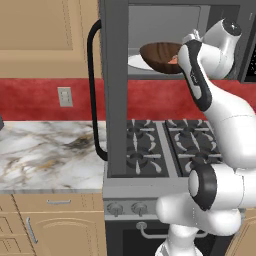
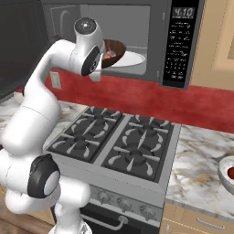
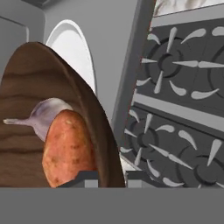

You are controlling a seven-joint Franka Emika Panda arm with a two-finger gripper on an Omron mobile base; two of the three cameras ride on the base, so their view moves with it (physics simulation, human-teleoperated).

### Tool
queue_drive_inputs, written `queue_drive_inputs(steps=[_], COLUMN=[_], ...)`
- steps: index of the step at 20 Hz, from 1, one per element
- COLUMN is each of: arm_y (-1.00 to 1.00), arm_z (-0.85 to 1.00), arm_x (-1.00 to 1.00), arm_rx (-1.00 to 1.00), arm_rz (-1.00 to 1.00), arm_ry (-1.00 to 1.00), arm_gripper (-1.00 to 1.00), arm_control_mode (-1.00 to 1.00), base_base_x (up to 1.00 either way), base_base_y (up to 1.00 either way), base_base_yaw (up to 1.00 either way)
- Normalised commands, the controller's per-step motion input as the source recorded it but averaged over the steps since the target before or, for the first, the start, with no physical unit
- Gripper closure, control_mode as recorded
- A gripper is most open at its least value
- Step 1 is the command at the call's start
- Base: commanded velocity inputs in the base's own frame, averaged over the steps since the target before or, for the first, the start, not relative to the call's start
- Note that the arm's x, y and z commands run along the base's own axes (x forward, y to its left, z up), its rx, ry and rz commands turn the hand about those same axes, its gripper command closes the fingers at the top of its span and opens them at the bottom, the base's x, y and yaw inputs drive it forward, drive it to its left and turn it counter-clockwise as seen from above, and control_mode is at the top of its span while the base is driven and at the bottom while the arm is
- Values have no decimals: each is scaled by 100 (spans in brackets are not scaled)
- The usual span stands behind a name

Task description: Place the bowl containing the sweet potato and garlic in the microwave. Close the microwave door and press the start button to microwave the meal.

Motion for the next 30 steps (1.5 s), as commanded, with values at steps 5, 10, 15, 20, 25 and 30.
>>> queue_drive_inputs(steps=[5, 10, 15, 20, 25, 30], arm_y=[-9, -4, 0, 0, 0, 0], arm_z=[0, 0, -14, -34, -38, -25], arm_x=[56, 48, 37, 38, 38, 44], arm_rx=[0, 0, 0, 0, 0, 0], arm_rz=[-2, 0, 0, -1, -1, -2], arm_ry=[2, 3, 3, 0, 0, 0], arm_gripper=[100, 100, 100, 100, 100, 100], arm_control_mode=[-100, -100, -100, -100, -100, -100], base_base_x=[0, 0, 0, 0, 0, 0], base_base_y=[0, 0, 0, 0, 0, 0], base_base_yaw=[0, 0, 0, 0, 0, 0])
